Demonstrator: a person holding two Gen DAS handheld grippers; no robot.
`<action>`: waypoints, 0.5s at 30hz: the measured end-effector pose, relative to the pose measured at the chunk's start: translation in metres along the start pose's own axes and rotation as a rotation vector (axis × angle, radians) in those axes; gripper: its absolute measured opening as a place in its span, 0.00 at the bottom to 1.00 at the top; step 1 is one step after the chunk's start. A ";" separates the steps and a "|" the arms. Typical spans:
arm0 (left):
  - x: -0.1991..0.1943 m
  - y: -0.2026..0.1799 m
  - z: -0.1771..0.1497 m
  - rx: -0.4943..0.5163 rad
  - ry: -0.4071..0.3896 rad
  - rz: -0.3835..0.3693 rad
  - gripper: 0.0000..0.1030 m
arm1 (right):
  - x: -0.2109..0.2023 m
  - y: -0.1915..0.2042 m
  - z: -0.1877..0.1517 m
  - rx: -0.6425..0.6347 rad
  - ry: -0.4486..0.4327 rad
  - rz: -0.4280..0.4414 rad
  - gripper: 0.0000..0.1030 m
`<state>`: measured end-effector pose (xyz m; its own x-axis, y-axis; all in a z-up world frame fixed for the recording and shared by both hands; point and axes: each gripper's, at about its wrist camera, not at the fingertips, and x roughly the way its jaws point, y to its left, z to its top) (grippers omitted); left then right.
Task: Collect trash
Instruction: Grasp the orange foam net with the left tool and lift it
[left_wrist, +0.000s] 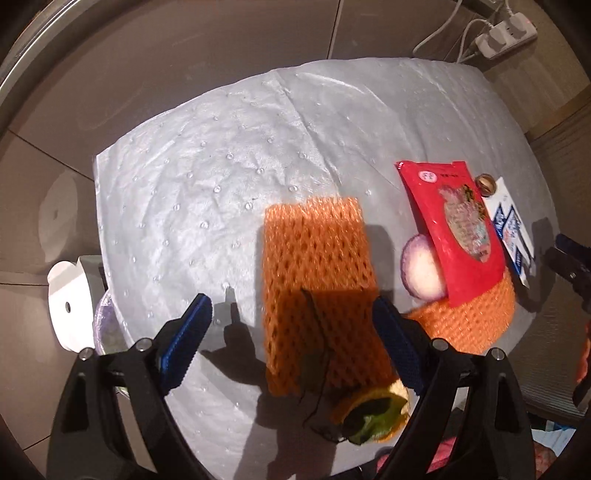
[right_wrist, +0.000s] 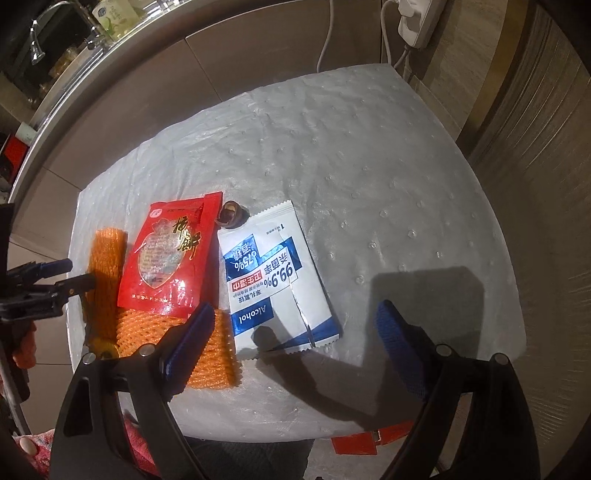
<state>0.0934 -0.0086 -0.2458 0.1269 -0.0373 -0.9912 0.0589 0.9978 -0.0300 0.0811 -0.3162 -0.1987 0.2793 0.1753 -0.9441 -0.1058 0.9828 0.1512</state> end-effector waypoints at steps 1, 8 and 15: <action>0.007 -0.001 0.005 -0.002 0.022 0.010 0.82 | 0.000 -0.001 0.001 -0.003 0.002 0.002 0.86; 0.027 -0.006 0.015 -0.023 0.071 -0.027 0.70 | -0.007 0.006 -0.004 -0.060 0.011 0.036 0.86; 0.008 -0.014 0.019 -0.005 0.016 -0.122 0.15 | -0.016 0.035 -0.016 -0.138 0.014 0.080 0.86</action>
<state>0.1121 -0.0236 -0.2510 0.1027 -0.1580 -0.9821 0.0680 0.9861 -0.1515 0.0573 -0.2857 -0.1831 0.2510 0.2512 -0.9348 -0.2578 0.9482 0.1856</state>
